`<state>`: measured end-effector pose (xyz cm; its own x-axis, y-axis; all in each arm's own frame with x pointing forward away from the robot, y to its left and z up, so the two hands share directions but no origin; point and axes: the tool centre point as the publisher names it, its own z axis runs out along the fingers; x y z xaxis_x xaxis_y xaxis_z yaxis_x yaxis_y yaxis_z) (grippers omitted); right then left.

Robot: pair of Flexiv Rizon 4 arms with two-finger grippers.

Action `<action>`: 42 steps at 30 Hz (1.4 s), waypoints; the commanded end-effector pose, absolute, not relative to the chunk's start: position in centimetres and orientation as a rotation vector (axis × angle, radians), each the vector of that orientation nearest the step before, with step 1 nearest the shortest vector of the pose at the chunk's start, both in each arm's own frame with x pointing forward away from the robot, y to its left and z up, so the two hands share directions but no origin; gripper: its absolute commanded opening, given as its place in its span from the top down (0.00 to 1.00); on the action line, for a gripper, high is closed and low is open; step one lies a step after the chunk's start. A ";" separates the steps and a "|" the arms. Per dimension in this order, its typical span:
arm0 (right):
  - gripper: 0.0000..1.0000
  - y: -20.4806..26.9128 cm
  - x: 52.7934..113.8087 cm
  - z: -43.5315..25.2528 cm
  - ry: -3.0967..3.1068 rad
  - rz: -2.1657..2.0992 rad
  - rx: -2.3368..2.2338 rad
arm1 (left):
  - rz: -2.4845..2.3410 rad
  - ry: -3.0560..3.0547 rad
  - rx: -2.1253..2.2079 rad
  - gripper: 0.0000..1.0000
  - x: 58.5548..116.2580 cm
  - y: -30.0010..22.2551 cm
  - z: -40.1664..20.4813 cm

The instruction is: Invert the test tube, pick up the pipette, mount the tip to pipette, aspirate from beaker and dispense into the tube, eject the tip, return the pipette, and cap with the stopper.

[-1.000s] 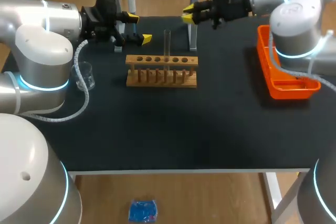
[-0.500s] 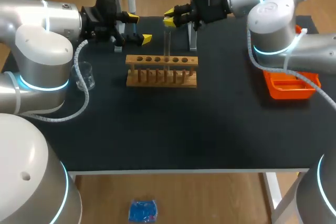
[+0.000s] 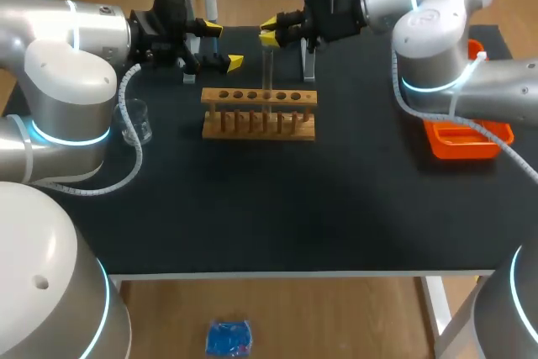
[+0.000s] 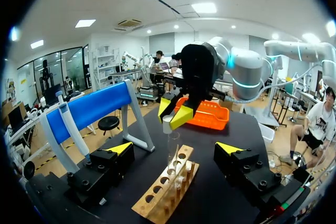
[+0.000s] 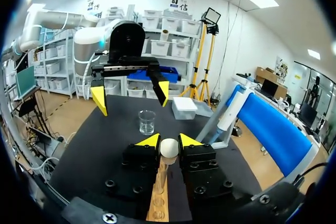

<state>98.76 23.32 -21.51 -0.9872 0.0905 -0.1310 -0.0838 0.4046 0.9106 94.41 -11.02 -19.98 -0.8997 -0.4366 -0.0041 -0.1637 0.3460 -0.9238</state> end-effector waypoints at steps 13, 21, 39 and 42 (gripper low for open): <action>1.00 23.4 98.6 -22.2 2.525 1.589 0.005 | -1.575 2.363 -0.539 0.00 94.4 -11.0 -20.0; 1.00 23.2 98.4 -22.8 2.543 1.576 0.017 | -1.575 2.363 -0.539 0.00 94.4 -11.0 -20.0; 1.00 23.0 98.6 -23.6 2.589 1.543 0.062 | -1.575 2.363 -0.539 0.00 94.4 -11.0 -20.0; 1.00 23.1 98.6 -23.3 2.580 1.548 0.055 | -1.575 2.363 -0.539 0.00 94.4 -11.0 -20.0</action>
<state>98.52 23.03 -22.70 -0.9905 0.1010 -0.0932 -0.0345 0.4737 0.8800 94.41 -11.02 -19.98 -0.8997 -0.4366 -0.0042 -0.1637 0.3460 -0.9238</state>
